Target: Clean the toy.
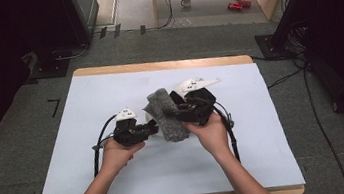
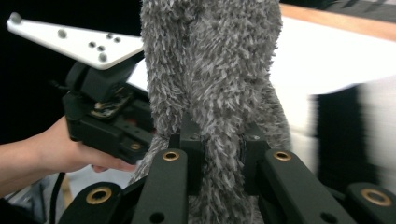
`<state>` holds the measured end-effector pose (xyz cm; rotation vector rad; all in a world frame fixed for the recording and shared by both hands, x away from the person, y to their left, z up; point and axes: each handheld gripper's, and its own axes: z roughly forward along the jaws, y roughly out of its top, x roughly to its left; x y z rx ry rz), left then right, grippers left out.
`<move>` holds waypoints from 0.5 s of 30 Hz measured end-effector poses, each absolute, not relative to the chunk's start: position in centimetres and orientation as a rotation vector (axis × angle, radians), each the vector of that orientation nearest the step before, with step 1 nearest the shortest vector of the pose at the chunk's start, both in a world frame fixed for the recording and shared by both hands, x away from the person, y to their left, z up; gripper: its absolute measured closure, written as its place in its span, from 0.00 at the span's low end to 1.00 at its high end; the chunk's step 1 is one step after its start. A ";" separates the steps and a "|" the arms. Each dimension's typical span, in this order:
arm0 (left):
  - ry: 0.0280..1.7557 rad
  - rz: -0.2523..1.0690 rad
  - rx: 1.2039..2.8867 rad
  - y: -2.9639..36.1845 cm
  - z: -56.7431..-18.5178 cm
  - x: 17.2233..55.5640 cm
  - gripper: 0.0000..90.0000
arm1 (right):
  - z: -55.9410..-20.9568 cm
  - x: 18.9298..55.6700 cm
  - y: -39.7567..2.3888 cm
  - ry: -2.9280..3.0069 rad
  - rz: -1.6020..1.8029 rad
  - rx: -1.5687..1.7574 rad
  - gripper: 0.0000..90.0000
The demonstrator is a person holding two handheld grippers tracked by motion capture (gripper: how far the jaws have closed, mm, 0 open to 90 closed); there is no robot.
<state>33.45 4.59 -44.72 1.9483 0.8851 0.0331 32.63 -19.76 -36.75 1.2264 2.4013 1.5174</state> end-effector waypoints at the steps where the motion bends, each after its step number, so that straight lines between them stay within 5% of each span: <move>1: 0.884 0.034 1.948 4.5 -44.7 33.4 0.82 | -37.0 32.6 -19.3 2.419 1.508 1.216 0.86; 15: 0.872 0.074 1.974 4.2 -44.9 33.3 0.84 | -38.7 34.5 -22.6 2.314 1.295 1.313 0.86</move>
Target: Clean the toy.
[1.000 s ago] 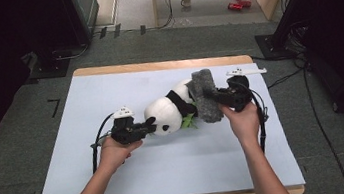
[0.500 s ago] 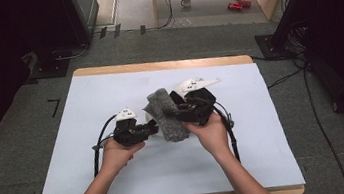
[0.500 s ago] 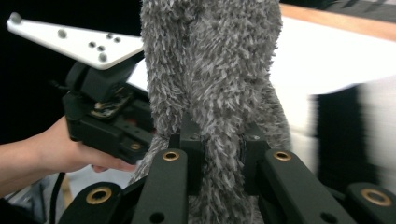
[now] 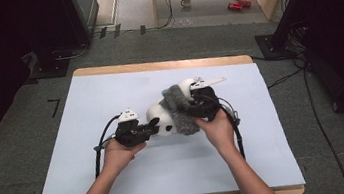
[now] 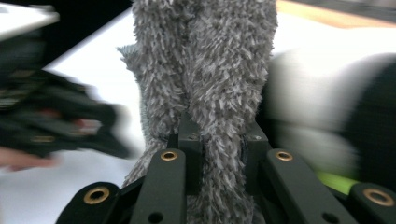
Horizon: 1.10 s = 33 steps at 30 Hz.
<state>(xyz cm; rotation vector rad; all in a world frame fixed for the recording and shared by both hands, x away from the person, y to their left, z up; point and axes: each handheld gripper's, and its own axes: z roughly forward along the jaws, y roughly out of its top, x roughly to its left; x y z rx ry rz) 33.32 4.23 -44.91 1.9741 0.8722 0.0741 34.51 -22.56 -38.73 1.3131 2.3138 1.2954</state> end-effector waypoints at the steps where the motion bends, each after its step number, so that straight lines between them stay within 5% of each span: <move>1: 0.871 0.075 1.975 4.2 -44.9 33.3 0.83 | -38.7 34.7 -23.4 2.297 1.283 1.331 0.85; 11: 0.867 0.062 1.979 4.3 -44.8 33.4 0.84 | -39.0 35.8 -30.8 2.087 1.333 1.562 0.86; 19: 0.867 0.045 1.974 4.3 -44.9 33.5 0.84 | -39.3 35.6 -32.3 2.043 1.283 1.628 0.86; 27: 0.887 0.017 1.936 4.3 -44.7 33.8 0.84 | -35.0 33.4 -29.1 2.110 1.412 1.461 0.86; 33: 0.861 0.020 1.957 3.6 -44.6 33.3 0.83 | -37.2 33.4 -24.5 2.279 1.461 1.396 0.86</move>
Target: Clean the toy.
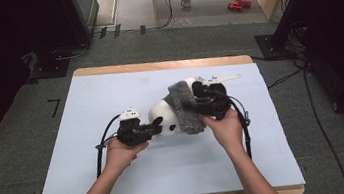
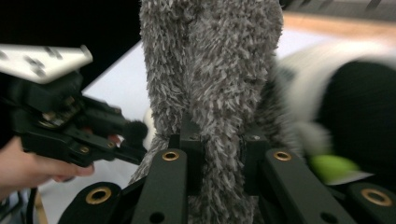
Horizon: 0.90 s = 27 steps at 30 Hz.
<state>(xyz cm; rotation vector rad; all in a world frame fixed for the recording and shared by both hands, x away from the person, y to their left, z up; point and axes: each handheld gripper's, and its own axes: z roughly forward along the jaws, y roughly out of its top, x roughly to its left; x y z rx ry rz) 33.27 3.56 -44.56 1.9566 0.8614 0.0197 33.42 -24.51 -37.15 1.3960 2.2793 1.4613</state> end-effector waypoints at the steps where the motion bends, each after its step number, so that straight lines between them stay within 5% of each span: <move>1: 0.858 0.021 1.961 3.6 -44.6 33.3 0.83 | -37.9 33.6 -24.0 2.305 1.430 1.402 0.86; 11: 0.773 0.067 2.013 4.9 -43.9 33.6 0.54 | -39.9 34.1 -24.1 2.301 1.339 1.392 0.86; 27: 0.698 0.050 2.019 6.2 -43.6 36.5 0.45 | -39.4 34.4 -25.6 2.306 1.303 1.405 0.86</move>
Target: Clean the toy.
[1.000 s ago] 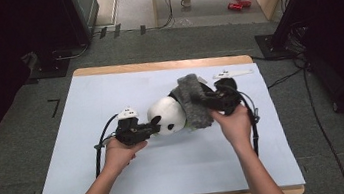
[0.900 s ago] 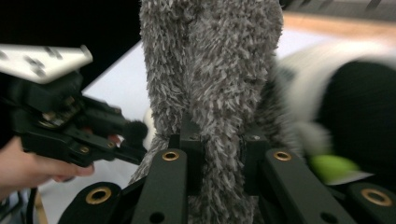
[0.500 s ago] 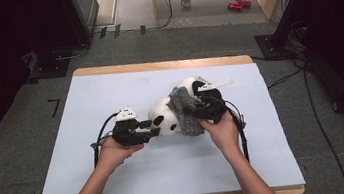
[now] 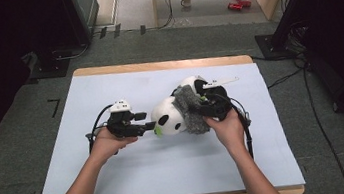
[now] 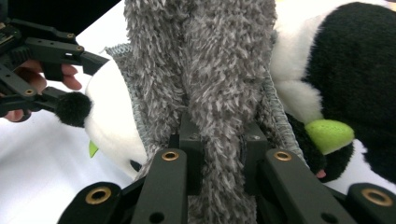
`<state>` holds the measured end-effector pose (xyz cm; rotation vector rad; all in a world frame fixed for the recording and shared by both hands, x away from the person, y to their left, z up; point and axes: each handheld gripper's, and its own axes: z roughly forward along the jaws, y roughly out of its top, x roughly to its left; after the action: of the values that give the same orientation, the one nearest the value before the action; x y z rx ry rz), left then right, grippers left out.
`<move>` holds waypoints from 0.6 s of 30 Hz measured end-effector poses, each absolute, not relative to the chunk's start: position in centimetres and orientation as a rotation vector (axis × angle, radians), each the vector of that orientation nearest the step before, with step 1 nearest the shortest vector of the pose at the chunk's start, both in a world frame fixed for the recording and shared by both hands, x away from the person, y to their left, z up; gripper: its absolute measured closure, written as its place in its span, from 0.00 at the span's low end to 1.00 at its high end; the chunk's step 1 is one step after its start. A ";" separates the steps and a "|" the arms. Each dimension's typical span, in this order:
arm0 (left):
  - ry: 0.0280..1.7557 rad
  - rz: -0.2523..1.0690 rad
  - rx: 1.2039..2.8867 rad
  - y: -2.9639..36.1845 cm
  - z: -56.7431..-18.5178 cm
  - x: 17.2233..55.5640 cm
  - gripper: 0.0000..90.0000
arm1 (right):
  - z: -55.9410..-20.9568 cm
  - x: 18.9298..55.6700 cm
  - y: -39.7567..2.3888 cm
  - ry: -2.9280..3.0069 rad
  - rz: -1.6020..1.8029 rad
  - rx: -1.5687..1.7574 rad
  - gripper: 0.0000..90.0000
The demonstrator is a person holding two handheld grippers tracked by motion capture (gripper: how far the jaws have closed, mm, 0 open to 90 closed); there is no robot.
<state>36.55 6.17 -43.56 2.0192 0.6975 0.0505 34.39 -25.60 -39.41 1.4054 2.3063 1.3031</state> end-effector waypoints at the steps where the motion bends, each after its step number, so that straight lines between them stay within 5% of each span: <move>1: 0.691 0.041 2.016 6.2 -43.5 36.7 0.44 | -39.3 34.4 -25.7 2.305 1.302 1.411 0.86; 18: 0.544 -0.097 2.044 3.6 -45.0 37.9 0.44 | -39.8 34.8 -27.0 2.325 1.335 1.450 0.86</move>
<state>37.93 3.59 -44.97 2.0439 0.5442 -0.0969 34.77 -26.97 -39.82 1.4504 2.3254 1.3350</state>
